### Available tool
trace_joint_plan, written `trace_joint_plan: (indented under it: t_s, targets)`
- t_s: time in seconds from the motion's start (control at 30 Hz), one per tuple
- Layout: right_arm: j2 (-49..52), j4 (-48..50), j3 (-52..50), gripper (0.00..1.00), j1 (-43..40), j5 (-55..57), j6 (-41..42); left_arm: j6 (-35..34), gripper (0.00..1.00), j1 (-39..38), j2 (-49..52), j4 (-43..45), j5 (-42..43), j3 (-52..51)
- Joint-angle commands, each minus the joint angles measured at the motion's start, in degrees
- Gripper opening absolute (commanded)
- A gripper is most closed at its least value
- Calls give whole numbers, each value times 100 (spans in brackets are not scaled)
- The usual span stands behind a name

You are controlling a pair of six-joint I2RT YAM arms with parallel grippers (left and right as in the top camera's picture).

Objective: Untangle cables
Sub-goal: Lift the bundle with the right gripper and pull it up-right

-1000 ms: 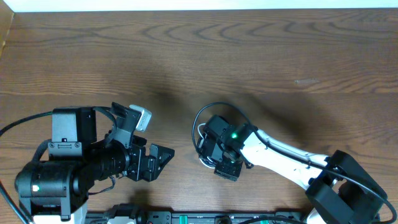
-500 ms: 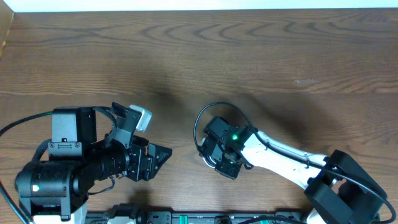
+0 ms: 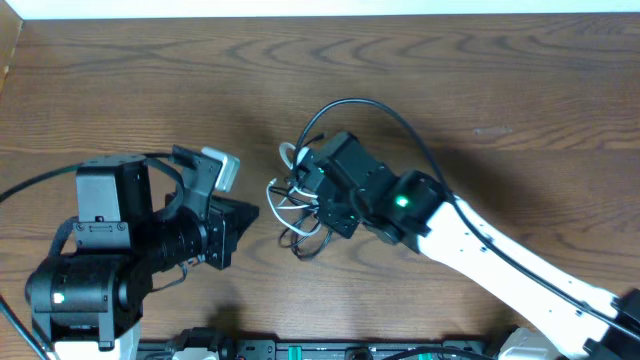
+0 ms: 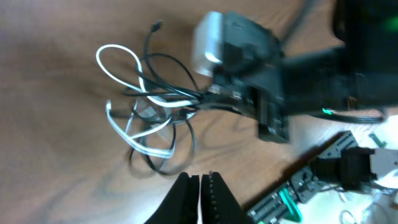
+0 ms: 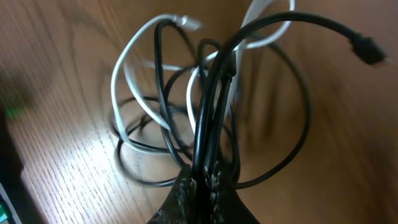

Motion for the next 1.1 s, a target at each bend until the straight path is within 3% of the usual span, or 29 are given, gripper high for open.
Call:
trace_joint_plan:
  t_s: [0.0,0.1,0.17,0.3,0.47,0.53,0.6,0.73,0.87,0.97,1.0,1.07]
  targets:
    - [-179,-109,52,1,-28,463,219,-227,8,7,61,232,-24,-2]
    - [-273,-136,52,1,-28,763,426,-306,14,7,129,337,-22,-120]
    - [-313,-79,52,1,-28,1064,614,-308,28,7,192,328,-20,-238]
    - [-378,35,61,1,-57,2433,1469,-308,33,7,286,313,-17,-448]
    - [-577,164,98,1,-271,4664,3136,-306,33,7,310,323,155,-518]
    - [-719,529,107,1,-374,4531,3263,-306,33,7,302,343,192,-518]
    - [-866,1029,107,1,-450,3711,2955,-306,33,7,304,358,192,-518]
    - [-1045,1886,107,1,-581,780,1294,-308,33,7,304,380,192,-518]
    - [-1008,1342,105,1,-592,1523,1469,-310,34,7,299,323,195,-518]
    - [-922,551,105,3,-597,2072,1635,-310,43,7,286,291,197,-518]
    - [-892,282,105,8,-597,2039,1628,-306,48,7,282,299,238,-518]
    - [-848,-186,103,28,-597,1615,1187,-306,57,7,280,319,391,-518]
